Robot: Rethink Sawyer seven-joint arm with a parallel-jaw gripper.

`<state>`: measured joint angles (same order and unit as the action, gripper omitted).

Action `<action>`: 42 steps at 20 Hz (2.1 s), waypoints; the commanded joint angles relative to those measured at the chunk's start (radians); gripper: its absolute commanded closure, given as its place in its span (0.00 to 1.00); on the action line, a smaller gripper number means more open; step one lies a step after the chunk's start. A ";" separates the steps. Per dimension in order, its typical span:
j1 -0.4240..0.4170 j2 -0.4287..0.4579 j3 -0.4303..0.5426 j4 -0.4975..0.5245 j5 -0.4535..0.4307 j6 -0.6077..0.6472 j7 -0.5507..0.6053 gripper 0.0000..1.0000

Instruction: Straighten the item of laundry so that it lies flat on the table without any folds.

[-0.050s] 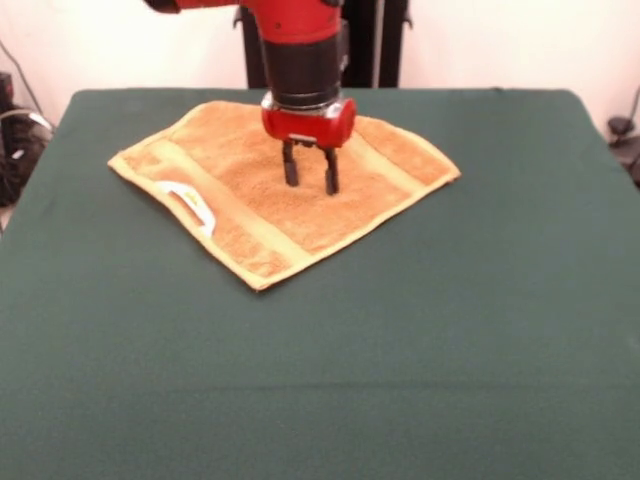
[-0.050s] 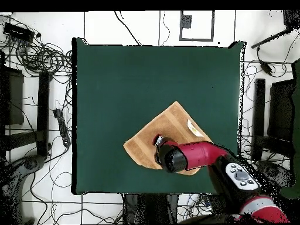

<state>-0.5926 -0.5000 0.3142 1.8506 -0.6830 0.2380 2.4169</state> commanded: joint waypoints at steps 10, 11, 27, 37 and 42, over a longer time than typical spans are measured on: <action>-0.138 -0.118 0.365 -0.140 -0.151 0.286 -0.595 0.00; -0.137 -0.138 0.367 -0.137 -0.155 0.283 -0.590 0.00; 0.072 -0.108 0.079 -0.005 -0.004 0.197 0.024 0.00; 0.098 0.061 -0.080 0.055 0.220 0.053 0.117 0.00; -0.018 0.136 -0.127 0.094 0.309 -0.018 0.084 0.00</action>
<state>-0.5610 -0.4861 0.2862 1.8422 -0.4795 0.3239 2.2139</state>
